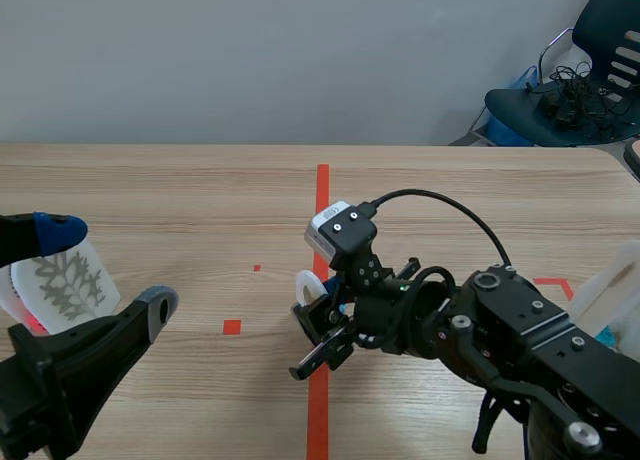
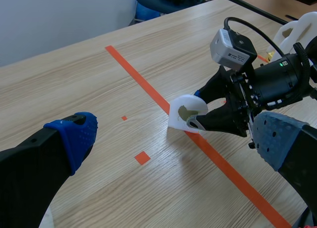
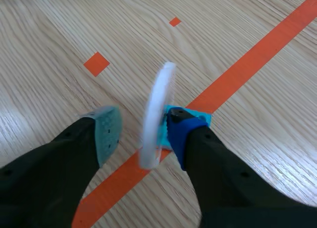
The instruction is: Do the leaf sorting experiment
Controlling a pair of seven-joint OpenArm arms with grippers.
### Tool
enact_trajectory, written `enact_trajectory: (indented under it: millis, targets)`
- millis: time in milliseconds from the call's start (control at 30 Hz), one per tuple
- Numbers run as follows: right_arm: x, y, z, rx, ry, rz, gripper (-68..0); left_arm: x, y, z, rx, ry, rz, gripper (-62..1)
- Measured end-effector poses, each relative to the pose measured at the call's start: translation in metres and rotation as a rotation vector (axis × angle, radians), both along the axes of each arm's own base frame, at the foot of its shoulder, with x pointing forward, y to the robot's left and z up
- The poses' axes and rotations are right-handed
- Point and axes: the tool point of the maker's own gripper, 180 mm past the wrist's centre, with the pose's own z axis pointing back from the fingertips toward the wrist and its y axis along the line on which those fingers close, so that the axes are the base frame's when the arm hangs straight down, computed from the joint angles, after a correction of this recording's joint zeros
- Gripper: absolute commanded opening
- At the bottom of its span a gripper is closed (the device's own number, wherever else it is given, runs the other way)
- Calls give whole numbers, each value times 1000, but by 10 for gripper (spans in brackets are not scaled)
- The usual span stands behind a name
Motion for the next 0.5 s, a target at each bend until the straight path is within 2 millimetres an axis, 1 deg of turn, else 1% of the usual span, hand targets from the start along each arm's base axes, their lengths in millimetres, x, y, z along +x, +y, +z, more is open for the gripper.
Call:
enact_trajectory:
  millis: [233, 400, 467, 500]
  targets:
    - [0, -1, -1, -13, -5, 4, -620, 0, 0, 0, 0, 0, 0, 14]
    - [3, -6, 1, -39, 4, -5, -627, 0, 0, 0, 0, 0, 0, 14]
    - [8, -12, 8, -57, 1, -20, -627, 0, 0, 0, 0, 0, 0, 14]
    - [12, -15, 15, -56, -4, -33, -627, 0, 0, 0, 0, 0, 0, 14]
